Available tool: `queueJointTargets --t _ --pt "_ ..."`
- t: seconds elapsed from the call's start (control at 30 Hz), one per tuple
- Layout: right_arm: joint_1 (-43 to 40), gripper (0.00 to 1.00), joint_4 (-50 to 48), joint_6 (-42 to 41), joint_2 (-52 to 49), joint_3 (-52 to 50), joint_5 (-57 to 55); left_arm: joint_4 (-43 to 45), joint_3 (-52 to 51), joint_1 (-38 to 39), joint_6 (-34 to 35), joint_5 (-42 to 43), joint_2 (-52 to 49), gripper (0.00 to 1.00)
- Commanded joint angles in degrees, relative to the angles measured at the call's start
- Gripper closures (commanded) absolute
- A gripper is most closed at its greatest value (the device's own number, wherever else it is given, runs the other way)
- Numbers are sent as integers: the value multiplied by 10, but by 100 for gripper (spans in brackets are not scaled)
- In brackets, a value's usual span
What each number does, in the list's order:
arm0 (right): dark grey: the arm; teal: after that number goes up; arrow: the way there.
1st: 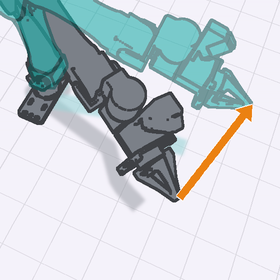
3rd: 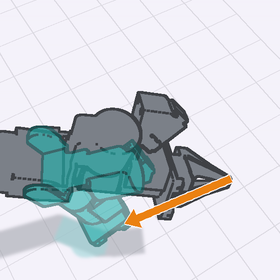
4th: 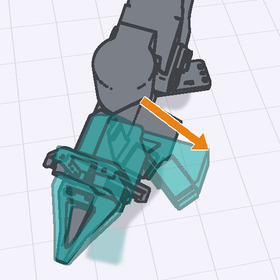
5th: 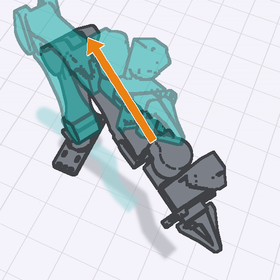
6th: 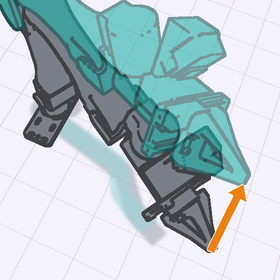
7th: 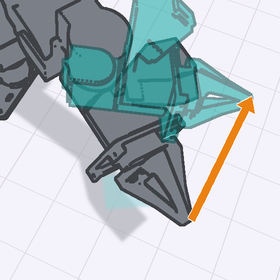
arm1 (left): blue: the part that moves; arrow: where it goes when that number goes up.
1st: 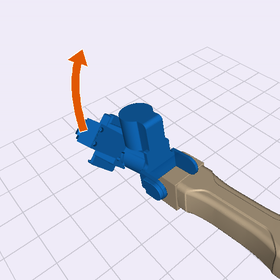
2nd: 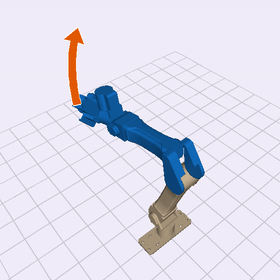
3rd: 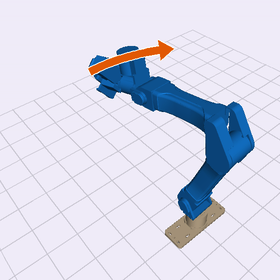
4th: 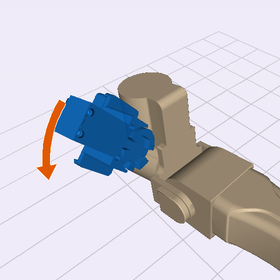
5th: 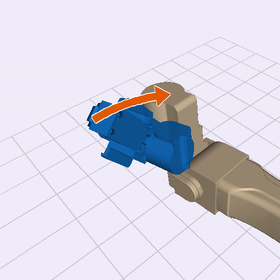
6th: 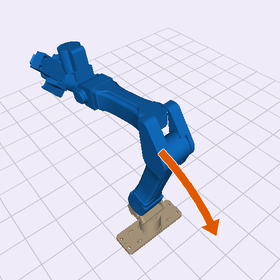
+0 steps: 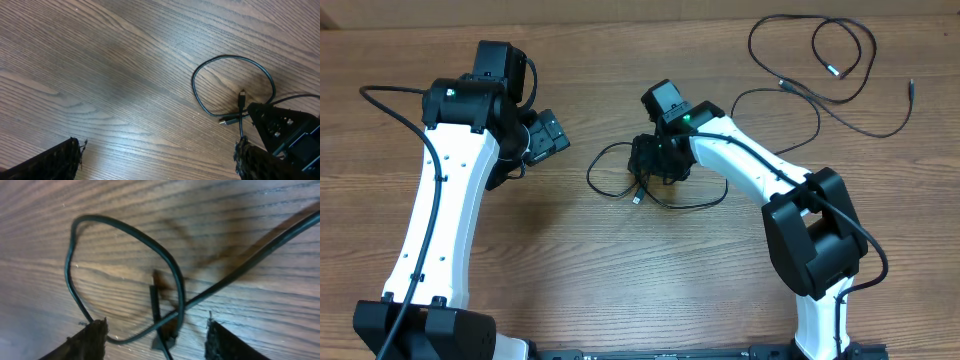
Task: Untangle cables
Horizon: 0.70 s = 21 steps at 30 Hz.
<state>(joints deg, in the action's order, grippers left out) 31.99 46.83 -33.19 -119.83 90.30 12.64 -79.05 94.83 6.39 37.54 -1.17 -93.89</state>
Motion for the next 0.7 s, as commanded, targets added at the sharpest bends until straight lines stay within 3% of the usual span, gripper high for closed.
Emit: queueJointTargets --t 0.0,0.3,0.43,0.67 --pt "3 46 -10 5 -2 -4 -36 -2 -3 4 -2 -7 -5 1" --pt "5 48 -28 5 -14 -3 -54 -2 -3 4 -2 -7 -5 1" --pt "5 56 -61 6 -15 -4 -56 -2 -3 4 -3 -8 -5 1" --pt "5 56 -70 33 -18 -4 -75 -2 -3 4 -3 -7 -5 0"
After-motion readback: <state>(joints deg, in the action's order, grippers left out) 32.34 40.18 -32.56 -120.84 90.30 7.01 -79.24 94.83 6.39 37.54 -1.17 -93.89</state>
